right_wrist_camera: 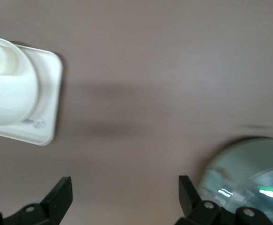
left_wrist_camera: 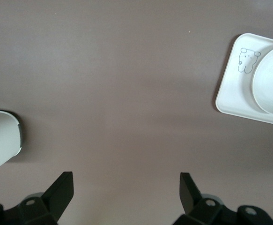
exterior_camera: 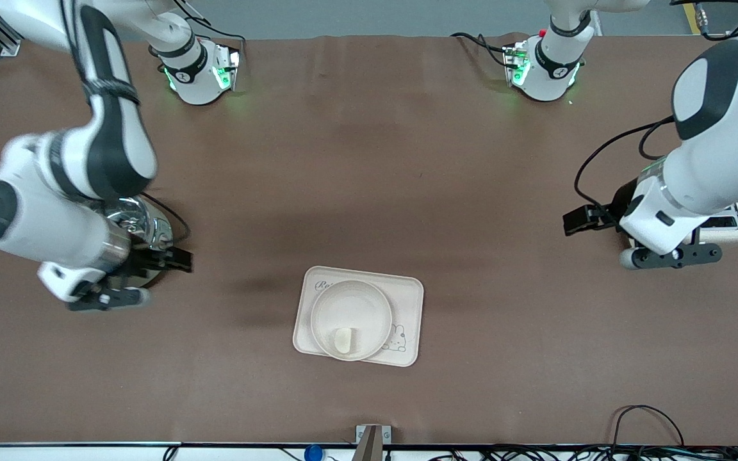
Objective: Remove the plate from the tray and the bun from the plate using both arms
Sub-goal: 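Reach the right gripper to the white plate on the tray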
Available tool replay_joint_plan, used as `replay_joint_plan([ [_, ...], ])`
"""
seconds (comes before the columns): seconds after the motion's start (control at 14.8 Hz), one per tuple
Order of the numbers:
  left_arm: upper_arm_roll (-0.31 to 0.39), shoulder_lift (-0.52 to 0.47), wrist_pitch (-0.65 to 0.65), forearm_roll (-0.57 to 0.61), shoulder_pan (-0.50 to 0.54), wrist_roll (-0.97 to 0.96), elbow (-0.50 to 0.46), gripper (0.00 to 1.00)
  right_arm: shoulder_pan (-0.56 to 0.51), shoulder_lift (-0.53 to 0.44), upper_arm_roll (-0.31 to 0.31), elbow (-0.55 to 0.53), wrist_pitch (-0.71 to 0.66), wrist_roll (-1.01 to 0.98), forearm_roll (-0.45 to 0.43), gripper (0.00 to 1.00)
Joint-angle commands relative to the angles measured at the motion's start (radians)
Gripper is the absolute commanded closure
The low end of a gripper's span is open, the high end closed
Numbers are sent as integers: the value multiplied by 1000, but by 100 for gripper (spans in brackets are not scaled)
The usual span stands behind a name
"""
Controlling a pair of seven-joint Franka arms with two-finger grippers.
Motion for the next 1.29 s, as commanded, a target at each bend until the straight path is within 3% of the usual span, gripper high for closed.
replay_joint_plan([
  [0.0,0,-2,16,-8,7,-5,4,0,10,87,-11,16,71,1,195,0],
  [0.41,-28,12,47,-13,-45,-3,-7,0,142,337,3,23,461,16,504,0],
  [0.74,-29,21,56,-39,-70,-3,-8,0,150,443,116,100,665,70,518,3],
  [0.95,-32,20,50,-39,-73,0,-10,0,156,473,123,134,687,69,514,11],
  [1.08,-34,18,48,-39,-75,0,-10,0,156,479,121,135,687,69,511,21],
  [1.22,-42,20,48,-39,-79,0,-10,0,159,479,123,134,687,69,511,40],
])
